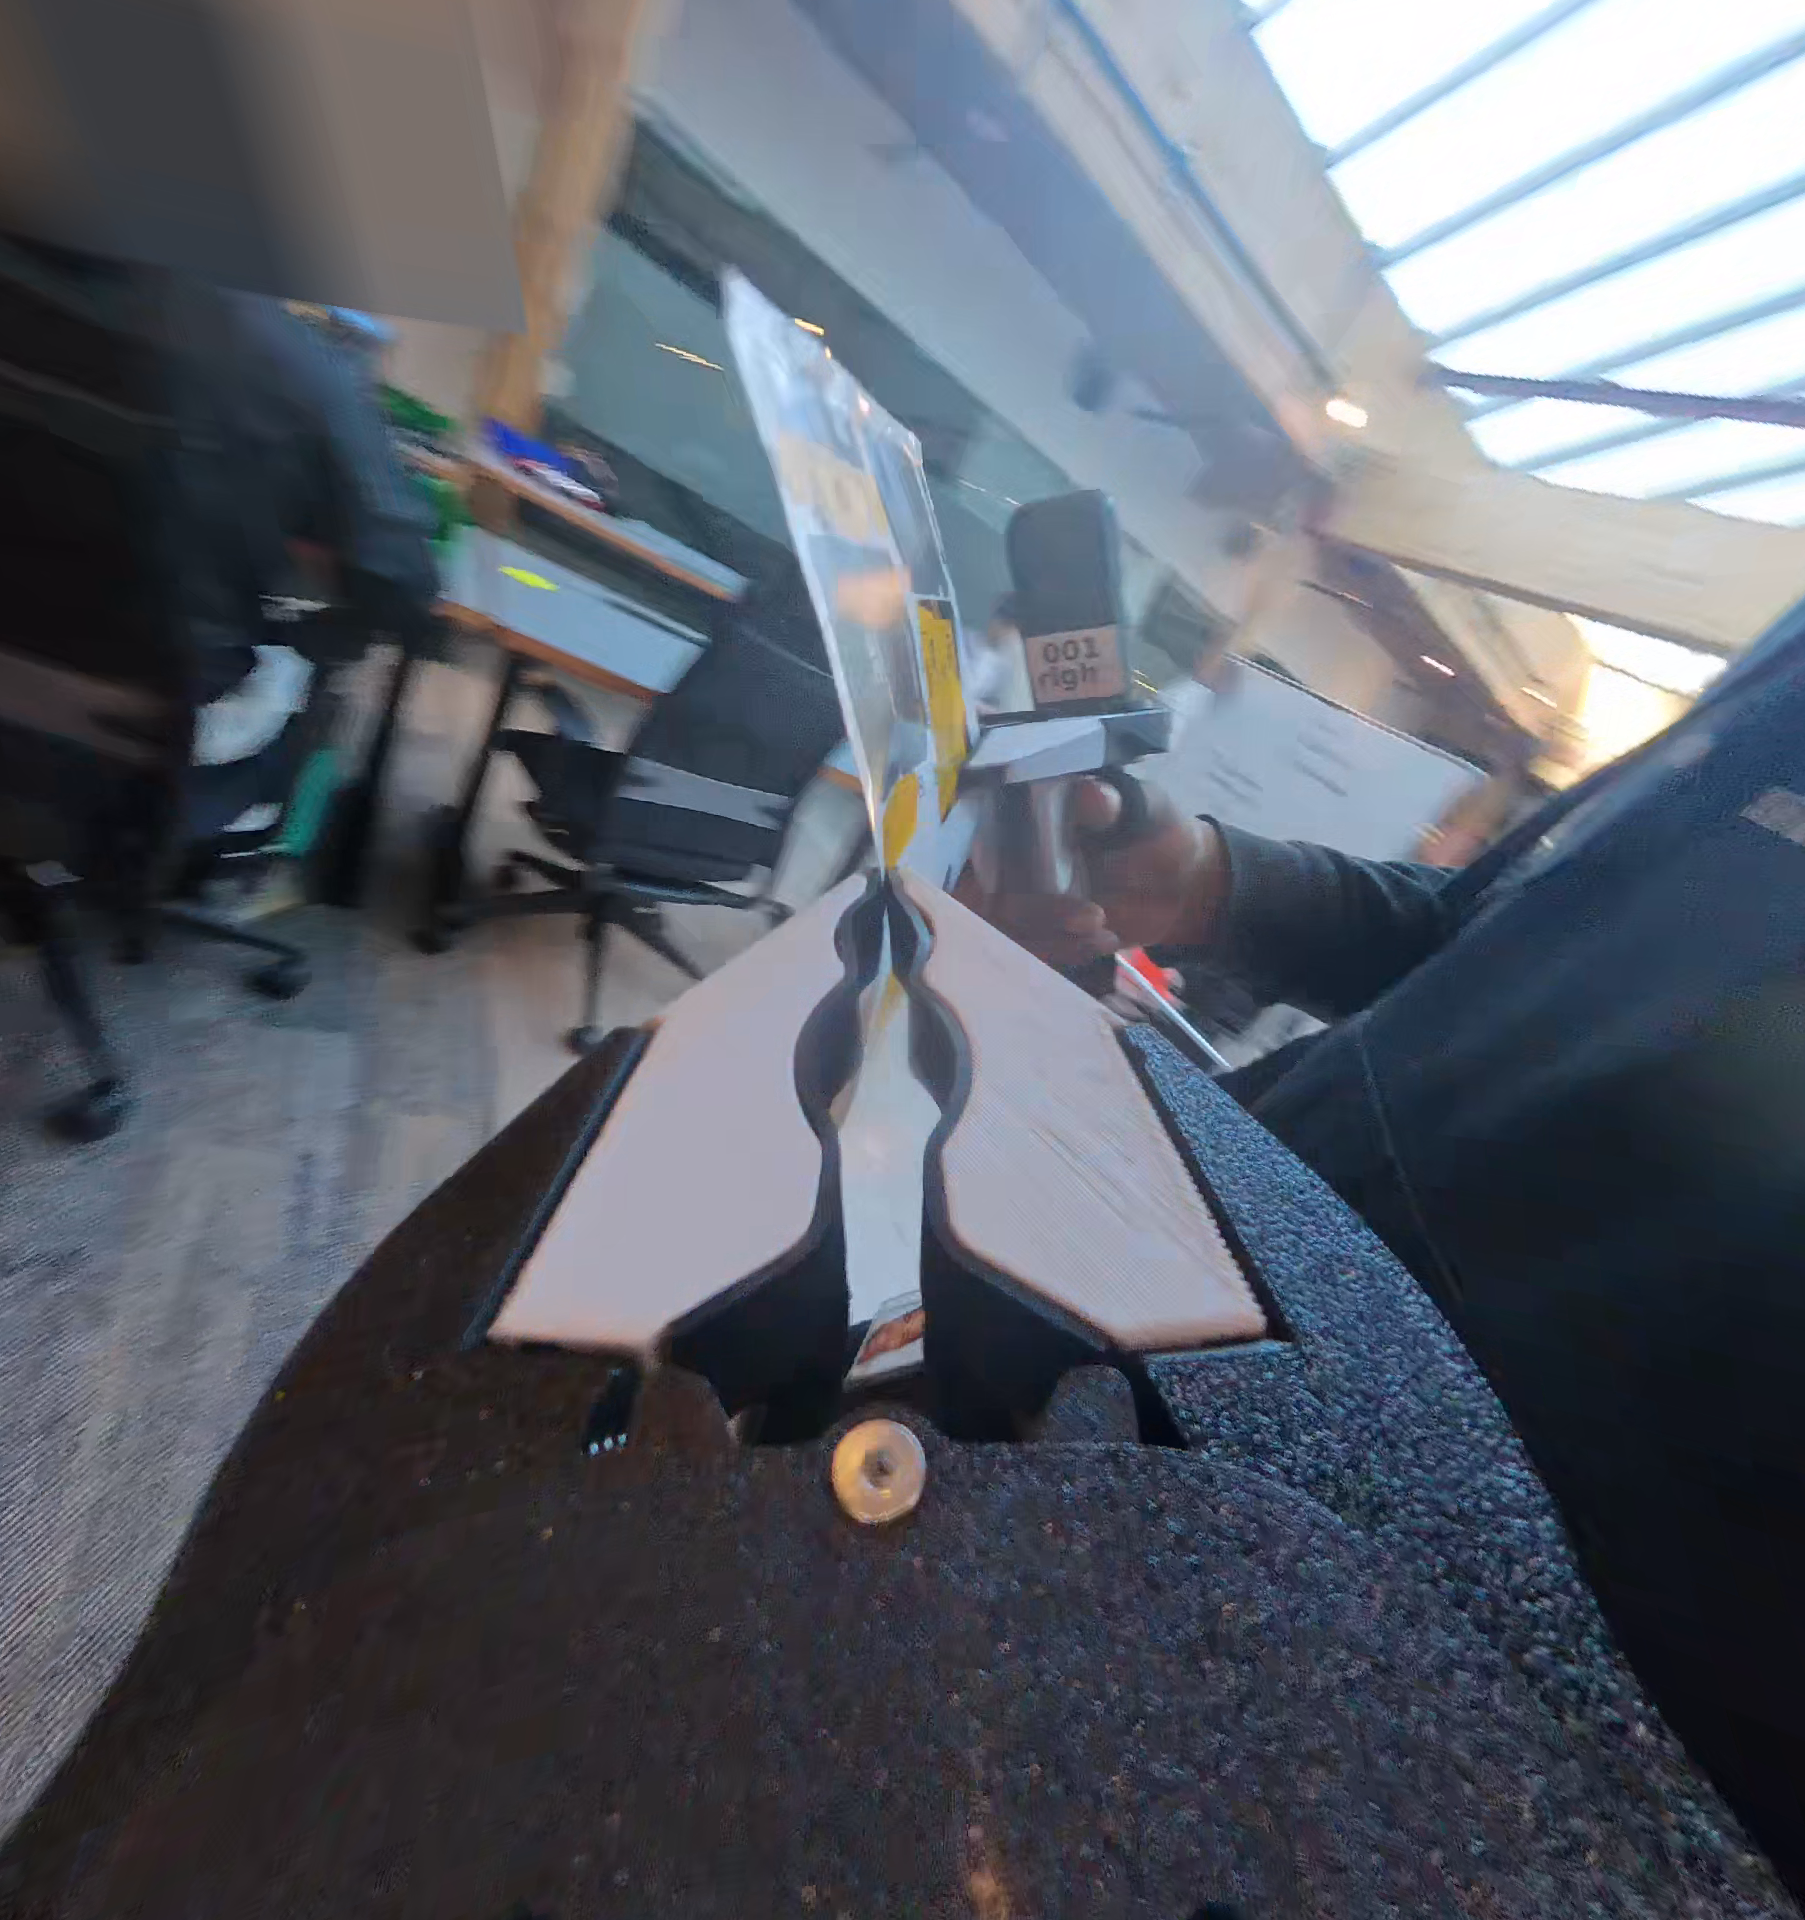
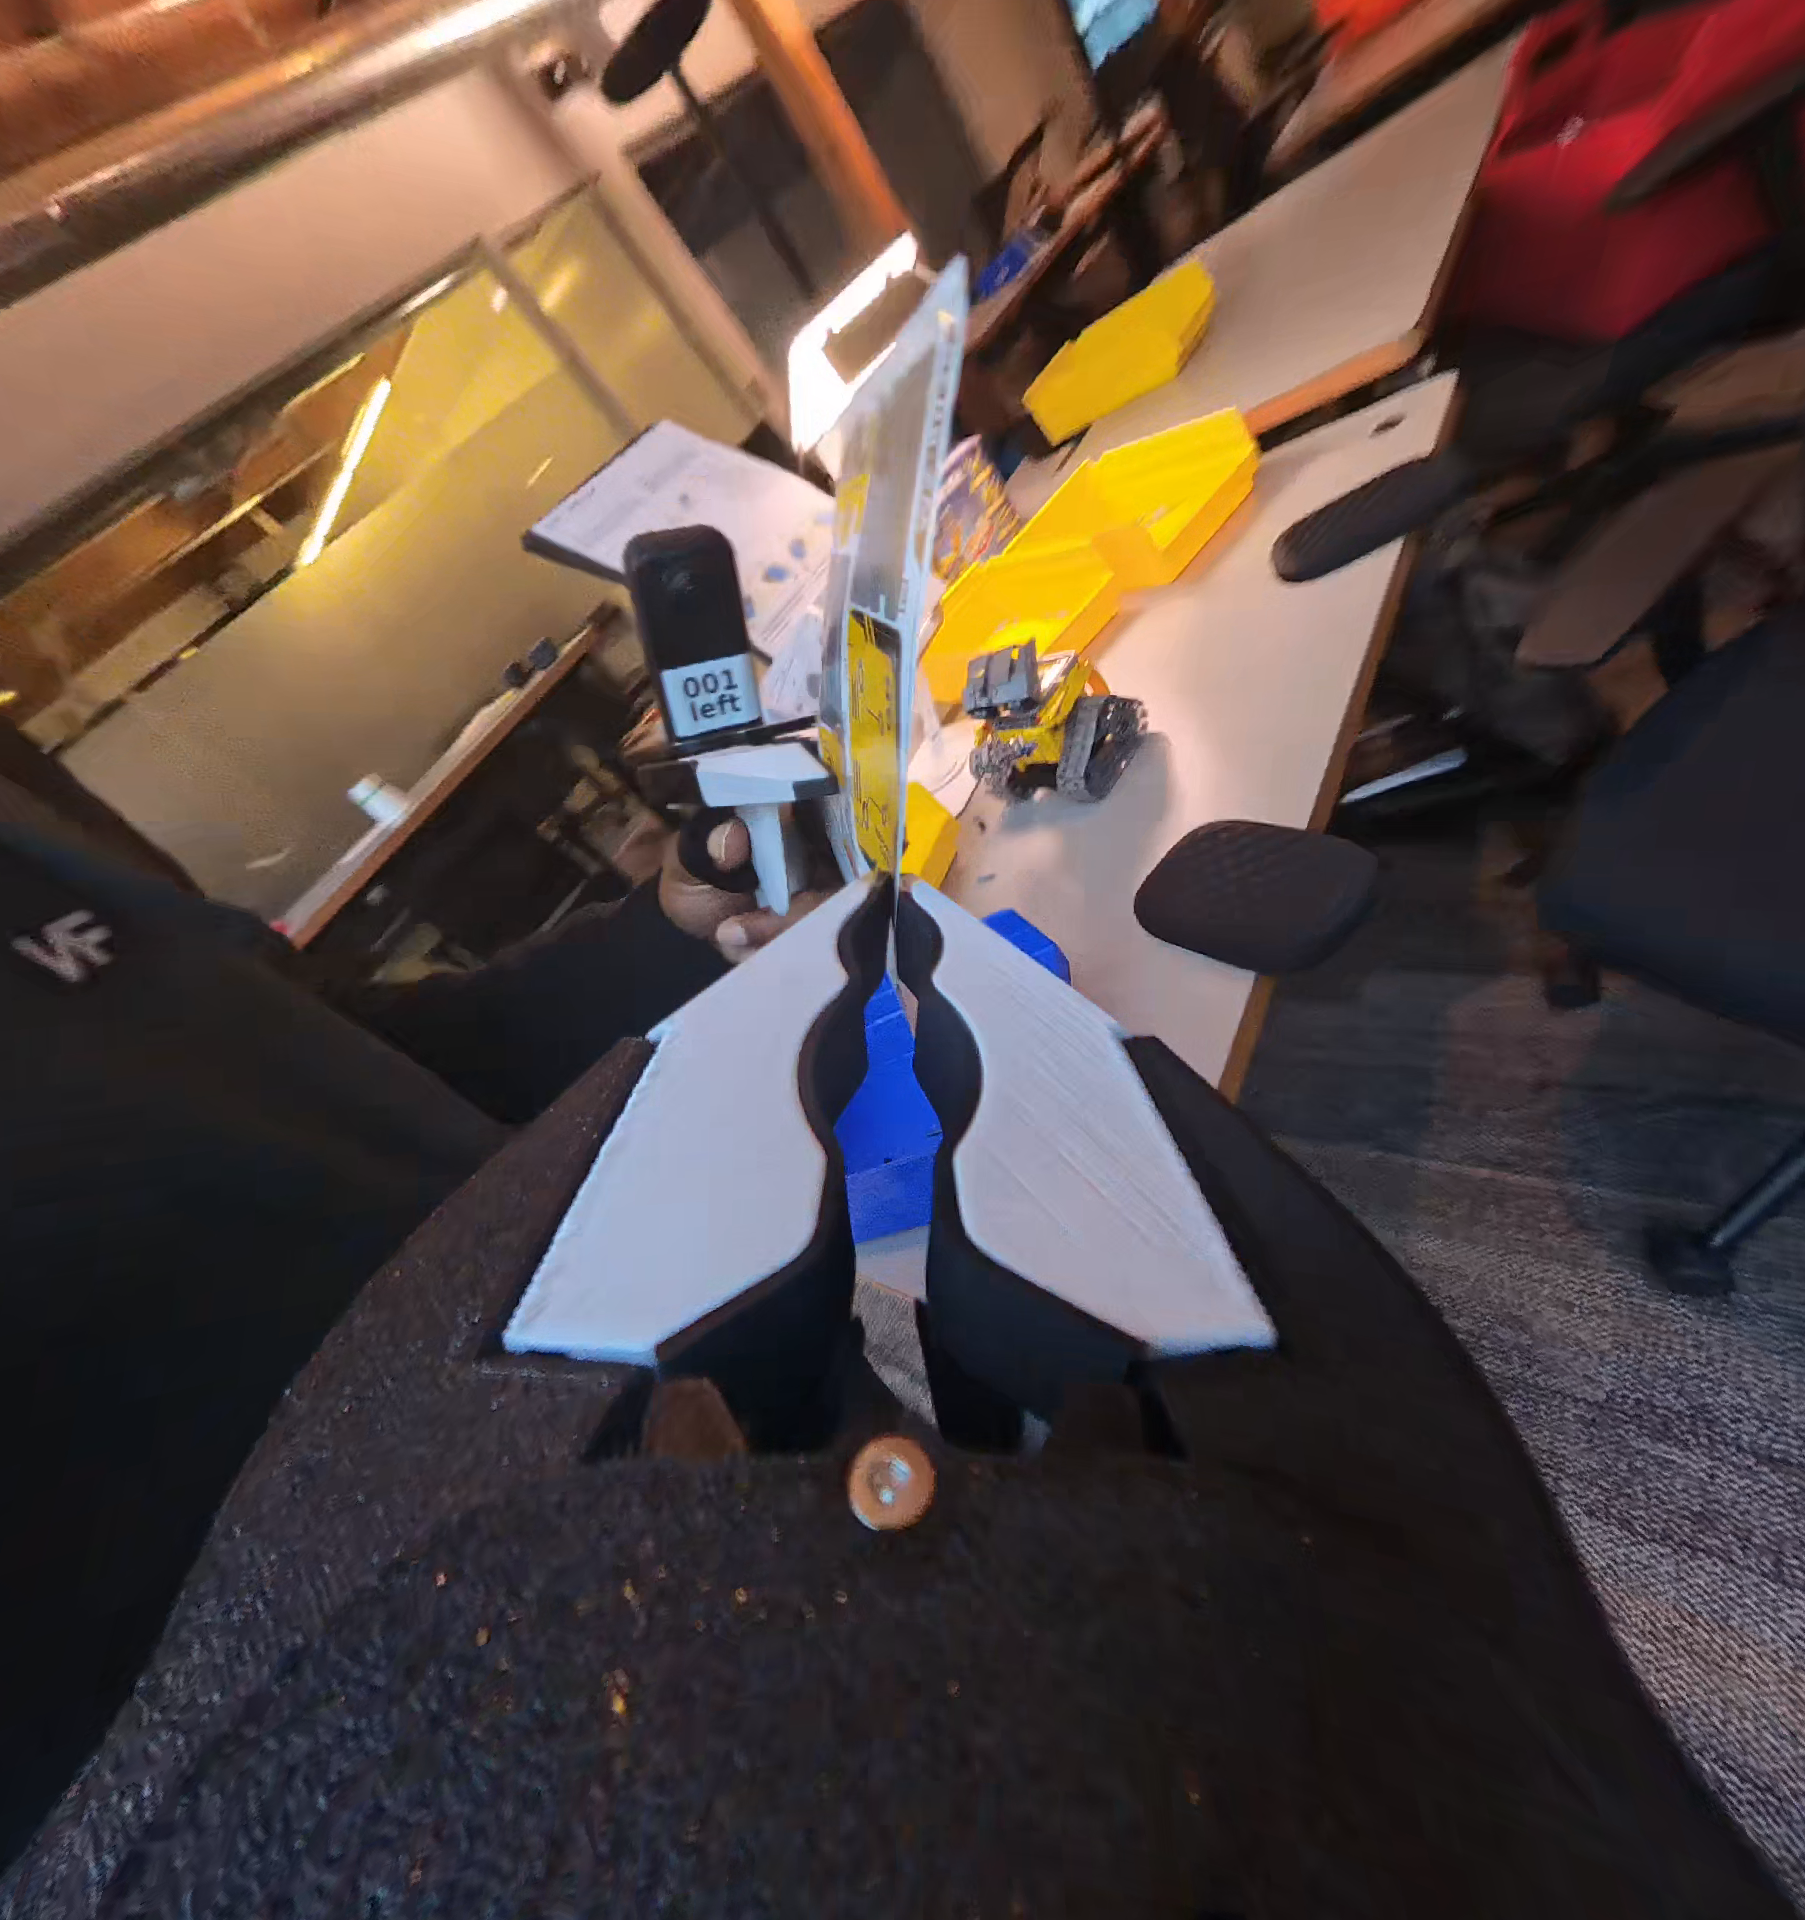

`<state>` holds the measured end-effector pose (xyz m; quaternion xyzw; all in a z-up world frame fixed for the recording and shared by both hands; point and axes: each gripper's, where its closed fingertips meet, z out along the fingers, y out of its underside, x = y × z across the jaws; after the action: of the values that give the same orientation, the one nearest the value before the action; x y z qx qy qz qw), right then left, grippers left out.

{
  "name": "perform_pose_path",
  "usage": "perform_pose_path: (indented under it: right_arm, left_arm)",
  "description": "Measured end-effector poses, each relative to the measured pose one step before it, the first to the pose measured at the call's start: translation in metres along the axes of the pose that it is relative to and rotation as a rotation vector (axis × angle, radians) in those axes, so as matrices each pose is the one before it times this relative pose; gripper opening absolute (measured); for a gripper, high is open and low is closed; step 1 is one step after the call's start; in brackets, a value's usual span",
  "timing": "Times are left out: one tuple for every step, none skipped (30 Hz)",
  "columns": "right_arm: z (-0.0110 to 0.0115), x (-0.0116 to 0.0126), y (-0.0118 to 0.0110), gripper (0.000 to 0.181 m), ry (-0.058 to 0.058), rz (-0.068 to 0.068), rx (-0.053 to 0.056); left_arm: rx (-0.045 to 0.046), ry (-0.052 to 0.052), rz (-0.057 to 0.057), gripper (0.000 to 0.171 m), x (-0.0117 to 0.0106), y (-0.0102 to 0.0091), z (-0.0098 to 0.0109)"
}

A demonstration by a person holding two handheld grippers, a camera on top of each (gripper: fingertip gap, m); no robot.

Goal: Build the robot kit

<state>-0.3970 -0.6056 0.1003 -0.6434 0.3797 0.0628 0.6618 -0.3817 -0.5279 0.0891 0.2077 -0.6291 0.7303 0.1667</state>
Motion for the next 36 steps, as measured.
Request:
perform_pose_path:
  right_arm:
    - [0.01173, 0.02167, -0.01485, 0.0, -0.0484, 0.0142, -0.0403]
    - [0.01204, 0.01885, -0.01441, 0.0, -0.0454, 0.0038, -0.046]
    - [0.01278, 0.01764, -0.01266, 0.0, -0.0368, 0.0023, -0.0547]
    - [0.01332, 0.01385, -0.01279, 0.0, -0.0439, 0.0095, -0.0534]
    - [0.01354, 0.01007, -0.01228, 0.0, -0.0542, 0.0153, -0.053]
    - [0.01355, 0.00894, -0.01046, 0.0, -0.0541, 0.0066, -0.0563]
    - [0.01345, 0.00992, -0.00802, 0.0, -0.0498, -0.0095, -0.0571]
    - [0.01379, 0.01083, -0.00579, 0.0, -0.0494, -0.0202, -0.055]
    - [0.01408, 0.01236, -0.00418, 0.0, -0.0437, -0.0246, -0.055]
    - [0.01433, 0.01483, -0.00441, 0.0, -0.0279, -0.0261, -0.0503]
    - [0.01395, 0.01448, -0.00691, 0.0, -0.0219, -0.0236, -0.0408]
    - [0.01315, 0.0124, -0.00994, 0.0, -0.0251, -0.032, -0.0322]
    - [0.01222, 0.01296, -0.01183, 0.003, -0.0108, -0.0449, -0.0306]
    - [0.01152, 0.01261, -0.01285, 0.006, -0.0078, -0.0582, -0.0291]
    - [0.01085, 0.01003, -0.01301, 0.008, -0.0282, -0.0587, -0.0287]
    - [0.01067, 0.00935, -0.01307, 0.01, -0.0445, -0.0418, -0.0296]
    - [0.01036, 0.00936, -0.01352, 0.015, -0.056, -0.0268, -0.0285]
    - [0.00982, 0.01119, -0.01363, 0.021, -0.055, -0.0195, -0.0306]
    - [0.00914, 0.01307, -0.01294, 0.024, -0.0495, -0.0191, -0.0317]
    - [0.00906, 0.0127, -0.01241, 0.024, -0.0528, -0.0208, -0.0276]
    - [0.00958, 0.01278, -0.01147, 0.024, -0.0525, -0.0133, -0.0251]
    - [0.01043, 0.01256, -0.00923, 0.021, -0.0556, -0.005, -0.0281]
    - [0.01118, 0.01216, -0.00766, 0.02, -0.0638, 0.0017, -0.0251]
    - [0.01156, 0.0131, -0.00592, 0.016, -0.0673, 0.0096, -0.0222]
    - [0.01179, 0.01456, -0.00396, 0.012, -0.0669, 0.0131, -0.0224]
    - [0.01194, 0.01587, -0.00072, 0.005, -0.0698, 0.0083, -0.0307]
    - [0.01256, 0.01833, 0.00362, 0.001, -0.0634, 0.0037, -0.0414]
    - [0.01344, 0.02044, 0.00794, 0.0, -0.0579, 0.0016, -0.0498]
    - [0.01302, 0.02153, 0.0087, 0.0, -0.0569, -0.0008, -0.0352]
    - [0.01227, 0.02216, 0.00916, 0.0, -0.0571, 0.0084, -0.0221]
    - [0.01103, 0.02229, 0.00888, 0.0, -0.0542, 0.0139, -0.0106]
    - [0.00975, 0.02273, 0.00902, 0.0, -0.0343, 0.0219, -0.0133]
    - [0.00829, 0.0213, 0.00704, 0.0, -0.0049, 0.0258, -0.0147]
    - [0.00629, 0.01618, 0.00323, 0.0, 0.006, 0.0078, -0.0028]
    - [0.00411, 0.01161, 0.00442, 0.0, 0.0035, -0.0268, -0.0136]
    - [0.00221, 0.00967, 0.00644, 0.0, 0.0111, -0.0633, -0.0263]
  left_arm:
    - [0.03818, -0.0937, -0.0193, 0.0, -0.02203, -0.00996, 0.00131]
    - [0.03352, -0.1002, -0.0116, 0.0, -0.01879, -0.01097, 0.00038]
    - [0.02558, -0.1035, -0.0018, 0.0, -0.01548, -0.01043, -0.00103]
    - [0.02577, -0.0916, 0.0004, 0.0, -0.01214, -0.00999, -0.00288]
    - [0.02837, -0.0752, -0.0055, 0.0, -0.0105, -0.00898, -0.00424]
    - [0.02525, -0.0677, -0.0108, 0.0, -0.01101, -0.00706, -0.00467]
    - [0.02131, -0.0729, -0.0075, 0.0, -0.01303, -0.00488, -0.00439]
    - [0.02208, -0.0818, -0.0013, 0.0, -0.01492, -0.00319, -0.00412]
    - [0.02554, -0.0829, -0.0031, 0.0, -0.01613, -0.00261, -0.00354]
    - [0.03095, -0.0733, -0.0095, 0.0, -0.01635, -0.00261, -0.002]
    - [0.03694, -0.0609, -0.0132, 0.0, -0.01652, -0.00381, -0.00123]
    - [0.04024, -0.0463, -0.0139, 0.0, -0.01592, -0.0046, -0.00028]
    - [0.03715, -0.028, -0.0145, 0.0, -0.01481, -0.00579, 0.00001]
    - [0.02892, -0.0192, -0.0119, 0.0, -0.01477, -0.00649, 0.0025]
    - [0.01831, -0.0205, -0.0043, 0.0, -0.01555, -0.007, 0.00427]
    - [0.00756, -0.0173, 0.0049, 0.0, -0.01422, -0.00723, 0.00316]
    - [0.00102, -0.0172, 0.0128, 0.0, -0.01276, -0.00764, 0.00268]
    - [-0.00298, -0.0233, 0.0131, 0.0, -0.01185, -0.00736, 0.00243]
    - [-0.00074, -0.0342, 0.0071, 0.0, -0.01136, -0.00682, 0.00124]
    - [0.01435, -0.0498, 0.0002, 0.0, -0.01182, -0.00719, -0.00152]
    - [0.02702, -0.0552, -0.0097, 0.0, -0.01057, -0.00774, -0.00287]
    - [0.02442, -0.0507, -0.0181, 0.0, -0.00977, -0.00554, -0.00344]
    - [0.01734, -0.0567, -0.0126, 0.0, -0.01019, -0.0028, -0.00335]
    - [0.01271, -0.0671, -0.005, 0.0, -0.01128, -0.00003, -0.00315]
    - [0.0047, -0.0642, -0.0093, 0.0, -0.01321, 0.00391, -0.00269]
    - [0.00481, -0.0627, -0.0199, 0.0, -0.0143, 0.00668, -0.00095]
    - [0.01366, -0.0625, -0.0331, 0.0, -0.01479, 0.00781, 0.00076]
    - [0.01533, -0.0613, -0.0404, 0.0, -0.01651, 0.00904, 0.00195]
    - [0.01675, -0.0654, -0.0325, 0.0, -0.01704, 0.01022, 0.00421]
    - [0.02574, -0.0686, -0.0248, 0.0, -0.01714, 0.01, 0.00576]
    - [0.03317, -0.0669, -0.0287, 0.0, -0.01704, 0.00938, 0.00633]
    - [0.04413, -0.0661, -0.0412, 0.0, -0.01555, 0.00768, 0.00753]
    - [0.056, -0.0644, -0.0424, 0.0, -0.01357, 0.00488, 0.00745]
    - [0.05845, -0.0621, -0.0211, 0.0, -0.01079, 0.00427, 0.00655]
    - [0.05482, -0.0613, 0.0024, 0.0, -0.00845, 0.00518, 0.00585]
    - [0.05026, -0.0546, 0.0063, 0.0, -0.00527, 0.0057, 0.00569]
